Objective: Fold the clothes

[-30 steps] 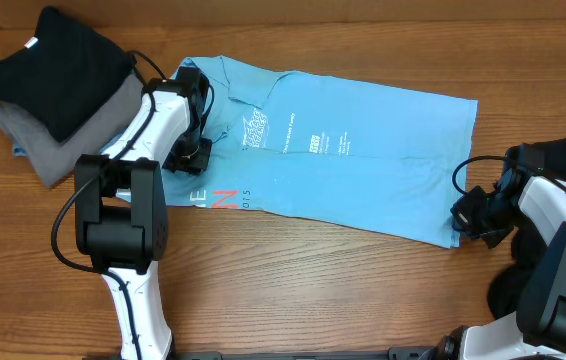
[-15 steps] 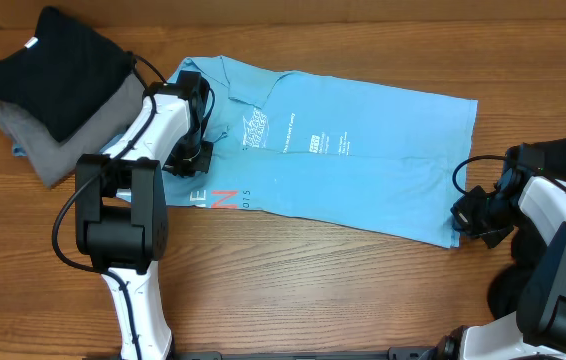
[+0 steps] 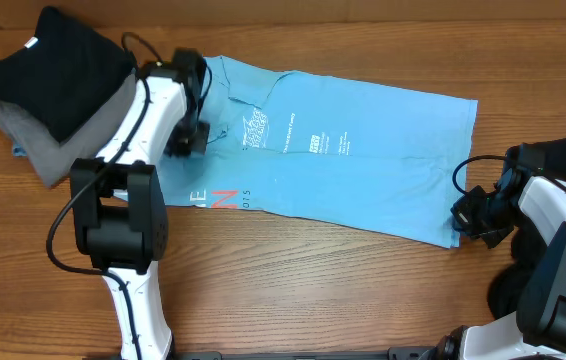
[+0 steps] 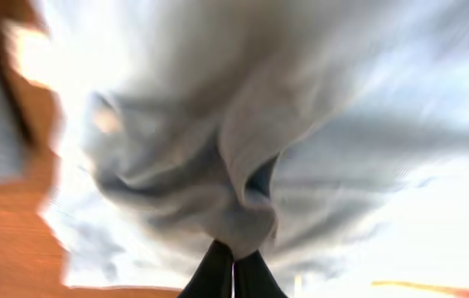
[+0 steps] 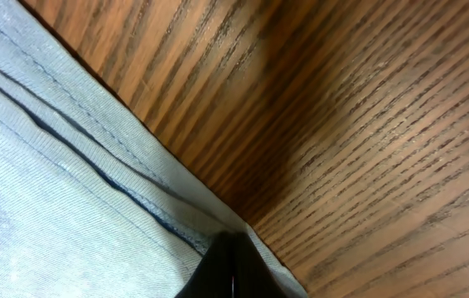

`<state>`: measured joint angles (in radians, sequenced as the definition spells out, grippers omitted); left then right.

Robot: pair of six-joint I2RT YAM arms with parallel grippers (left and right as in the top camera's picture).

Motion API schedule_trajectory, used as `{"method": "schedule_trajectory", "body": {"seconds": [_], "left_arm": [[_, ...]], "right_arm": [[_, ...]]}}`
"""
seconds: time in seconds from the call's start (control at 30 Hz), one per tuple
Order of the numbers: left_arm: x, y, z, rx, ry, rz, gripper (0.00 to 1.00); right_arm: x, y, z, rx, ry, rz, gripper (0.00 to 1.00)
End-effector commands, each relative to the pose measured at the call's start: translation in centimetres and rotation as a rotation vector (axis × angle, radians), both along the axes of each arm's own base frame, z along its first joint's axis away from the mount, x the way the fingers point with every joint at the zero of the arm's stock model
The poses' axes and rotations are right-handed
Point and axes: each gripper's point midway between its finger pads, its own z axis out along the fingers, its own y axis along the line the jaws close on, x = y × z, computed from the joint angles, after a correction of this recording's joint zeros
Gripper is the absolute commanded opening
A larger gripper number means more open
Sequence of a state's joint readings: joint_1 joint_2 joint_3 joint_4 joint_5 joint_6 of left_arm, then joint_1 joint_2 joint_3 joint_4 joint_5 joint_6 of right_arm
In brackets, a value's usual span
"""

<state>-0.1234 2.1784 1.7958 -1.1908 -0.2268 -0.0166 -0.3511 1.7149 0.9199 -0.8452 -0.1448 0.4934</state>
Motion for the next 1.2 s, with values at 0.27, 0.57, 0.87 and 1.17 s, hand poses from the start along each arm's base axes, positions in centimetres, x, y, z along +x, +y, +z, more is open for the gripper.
{"method": "schedule_trajectory", "body": {"seconds": [0.27,0.57,0.87,1.17], "left_arm": [[7.4,-0.2,2.2,0.011,-0.272,-0.117,0.04],[8.5,-0.3,2.7,0.014,-0.323,-0.117,0.65],[3.1,0.7,1.5,0.040,-0.108,-0.043,0.71],[-2.3,1.5,-0.4,-0.026,0.085,0.110,0.59]], "right_arm": [[-0.6,-1.4,-0.6,-0.067,0.037,-0.012,0.04],[-0.6,-1.4,-0.6,-0.068,0.036,-0.011,0.05],[-0.7,-1.3,-0.6,-0.064,0.037,-0.006,0.18],[-0.7,0.6,-0.4,0.043,0.009,0.098,0.27]]}}
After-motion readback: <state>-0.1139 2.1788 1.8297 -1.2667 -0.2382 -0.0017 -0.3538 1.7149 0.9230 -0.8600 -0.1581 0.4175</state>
